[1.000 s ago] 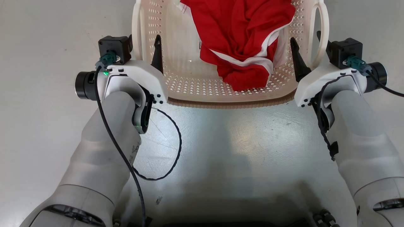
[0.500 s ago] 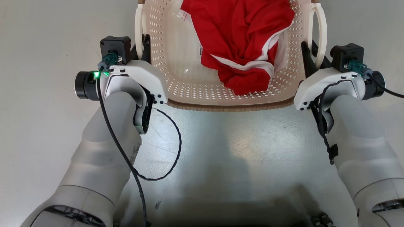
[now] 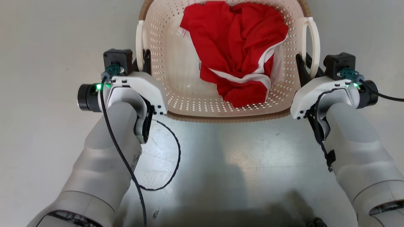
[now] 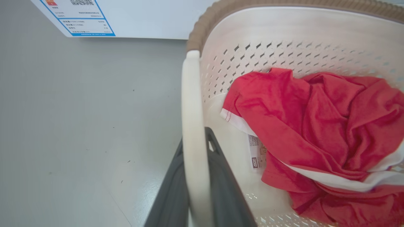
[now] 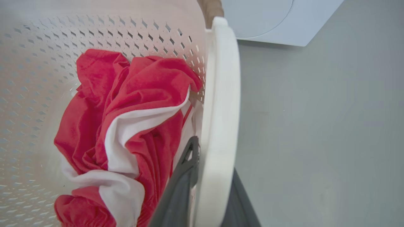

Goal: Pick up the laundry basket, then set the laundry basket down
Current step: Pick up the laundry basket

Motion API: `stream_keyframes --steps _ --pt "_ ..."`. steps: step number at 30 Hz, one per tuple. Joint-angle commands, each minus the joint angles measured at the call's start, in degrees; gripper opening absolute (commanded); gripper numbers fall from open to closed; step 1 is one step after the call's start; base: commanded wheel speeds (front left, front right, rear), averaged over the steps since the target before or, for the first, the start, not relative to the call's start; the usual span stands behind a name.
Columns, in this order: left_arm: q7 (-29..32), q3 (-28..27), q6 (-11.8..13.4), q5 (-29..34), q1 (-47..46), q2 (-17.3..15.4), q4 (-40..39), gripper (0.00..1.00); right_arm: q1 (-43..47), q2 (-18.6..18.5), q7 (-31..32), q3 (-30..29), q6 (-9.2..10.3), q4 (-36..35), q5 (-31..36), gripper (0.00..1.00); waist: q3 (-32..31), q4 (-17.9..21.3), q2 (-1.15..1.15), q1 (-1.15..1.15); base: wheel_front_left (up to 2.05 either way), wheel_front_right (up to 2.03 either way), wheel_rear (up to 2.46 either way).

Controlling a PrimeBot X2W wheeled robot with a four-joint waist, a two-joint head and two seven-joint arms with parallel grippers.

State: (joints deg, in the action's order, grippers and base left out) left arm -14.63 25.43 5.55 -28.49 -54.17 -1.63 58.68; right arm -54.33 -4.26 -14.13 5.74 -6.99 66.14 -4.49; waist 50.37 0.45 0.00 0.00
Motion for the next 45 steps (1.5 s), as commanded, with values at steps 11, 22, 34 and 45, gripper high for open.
stream_keyframes --steps 11,22,34,45 --pt "-0.4 1.5 0.4 -1.9 5.4 -1.2 1.5 0.00 5.4 1.4 2.4 6.9 -0.50 1.9 -4.2 0.00 -9.5 0.7 0.00 0.00 0.00 0.00 0.00" --pt "-0.4 3.3 -0.6 -2.9 13.1 -1.2 4.6 0.00 13.2 1.4 6.3 14.9 -0.50 0.4 -11.5 0.00 -21.0 2.6 0.00 0.00 0.00 0.00 0.00" --pt "-0.4 8.6 -0.5 -7.6 23.5 -1.2 4.9 0.00 22.6 1.4 11.2 21.9 -0.50 -1.8 -17.9 0.00 -34.1 4.5 0.00 0.00 0.00 0.00 0.00" --pt "-0.4 13.9 0.4 -12.7 29.5 -1.2 4.1 0.00 27.4 1.4 13.9 24.0 -0.50 -2.0 -20.2 0.00 -40.9 5.4 0.00 0.00 0.00 0.00 0.00"
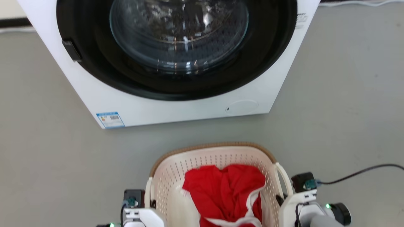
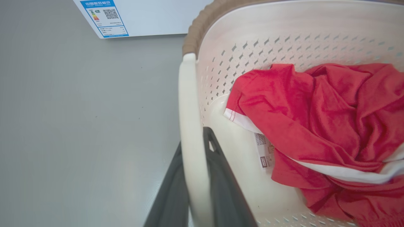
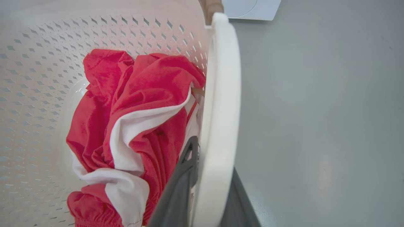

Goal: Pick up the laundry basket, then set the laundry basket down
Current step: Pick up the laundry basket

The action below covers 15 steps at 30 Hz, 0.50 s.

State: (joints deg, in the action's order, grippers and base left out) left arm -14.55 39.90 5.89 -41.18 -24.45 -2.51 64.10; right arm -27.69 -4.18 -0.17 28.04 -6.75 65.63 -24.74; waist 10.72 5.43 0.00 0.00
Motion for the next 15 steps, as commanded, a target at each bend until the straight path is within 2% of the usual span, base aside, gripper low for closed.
stream_keyframes --steps 1,15 --pt "-0.4 -0.1 0.2 -0.4 0.3 -0.4 -1.3 0.00 1.3 1.3 0.1 1.9 -0.74 -1.4 -0.1 0.00 -1.8 0.4 0.00 0.00 0.00 0.00 0.00" --pt "-0.4 5.8 1.5 -4.6 1.6 -0.4 -1.3 0.00 4.5 1.3 2.4 4.0 -0.74 -4.5 -0.4 0.00 -4.6 -0.2 0.00 0.00 0.00 0.00 0.00"
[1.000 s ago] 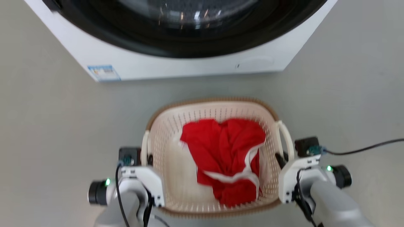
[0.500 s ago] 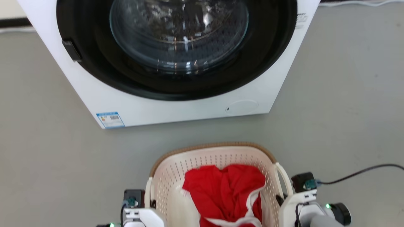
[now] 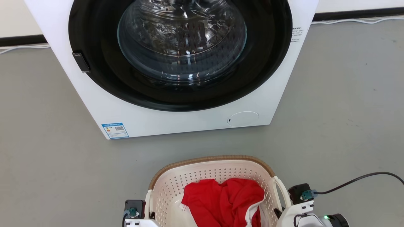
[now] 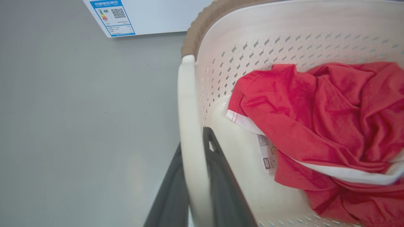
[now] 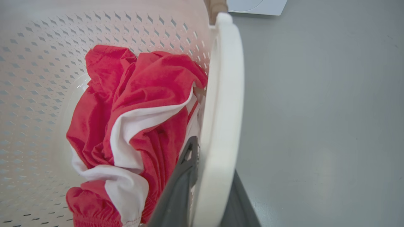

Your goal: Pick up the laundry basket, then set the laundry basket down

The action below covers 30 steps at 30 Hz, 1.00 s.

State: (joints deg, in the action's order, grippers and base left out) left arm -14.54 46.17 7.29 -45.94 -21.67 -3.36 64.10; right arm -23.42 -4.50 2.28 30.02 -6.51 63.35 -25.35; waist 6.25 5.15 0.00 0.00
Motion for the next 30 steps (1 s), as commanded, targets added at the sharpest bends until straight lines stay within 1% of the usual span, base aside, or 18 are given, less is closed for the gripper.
stream_keyframes --steps 1,13,30 --pt "-0.5 -0.3 0.1 0.0 -1.2 0.5 -1.2 0.00 0.4 1.6 0.1 2.0 -0.98 -2.5 0.2 0.00 -0.2 0.1 0.00 0.00 0.00 0.00 0.00" --pt "-0.5 0.9 0.4 -1.7 -1.7 0.5 -0.7 0.00 1.2 1.6 0.9 1.2 -0.98 -3.9 1.4 0.00 -0.9 0.4 0.00 0.00 0.00 0.00 0.00" --pt "-0.5 0.9 0.6 -2.4 -1.4 0.5 -0.7 0.00 2.2 1.6 1.8 -0.1 -0.98 -5.3 2.7 0.00 -2.0 -0.3 0.00 0.00 0.00 0.00 0.00"
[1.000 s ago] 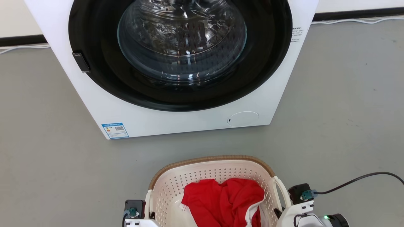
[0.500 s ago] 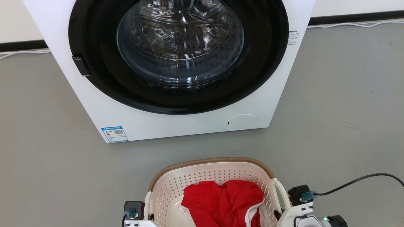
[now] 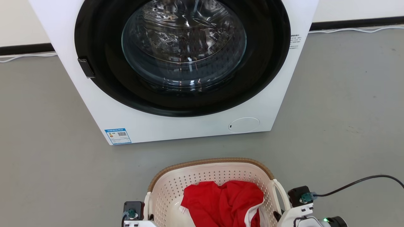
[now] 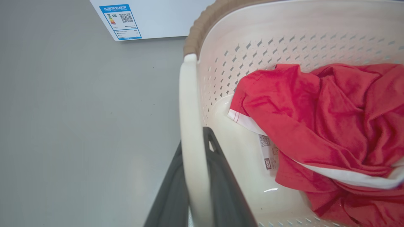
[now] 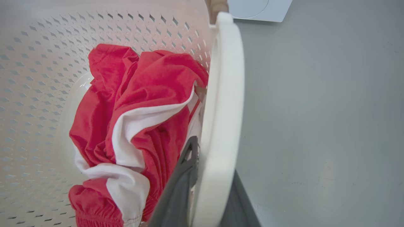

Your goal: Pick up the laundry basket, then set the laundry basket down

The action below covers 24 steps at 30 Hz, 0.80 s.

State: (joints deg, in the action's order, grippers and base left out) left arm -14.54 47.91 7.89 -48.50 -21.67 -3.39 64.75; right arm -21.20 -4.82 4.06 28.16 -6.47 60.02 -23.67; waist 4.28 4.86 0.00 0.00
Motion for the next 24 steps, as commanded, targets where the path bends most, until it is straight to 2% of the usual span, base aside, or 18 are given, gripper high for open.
stream_keyframes --steps 1,24 --pt "-0.5 -0.9 0.0 0.1 -1.4 0.5 -1.3 0.00 0.0 1.9 0.0 1.7 -1.02 -2.1 1.1 0.00 0.0 0.0 0.00 0.00 0.00 0.00 0.00" --pt "-0.5 -2.0 0.1 1.0 -1.7 0.5 -1.4 0.00 0.6 1.9 0.9 0.2 -1.02 -3.8 2.7 0.00 0.6 -0.2 0.00 0.00 0.00 0.00 0.00"
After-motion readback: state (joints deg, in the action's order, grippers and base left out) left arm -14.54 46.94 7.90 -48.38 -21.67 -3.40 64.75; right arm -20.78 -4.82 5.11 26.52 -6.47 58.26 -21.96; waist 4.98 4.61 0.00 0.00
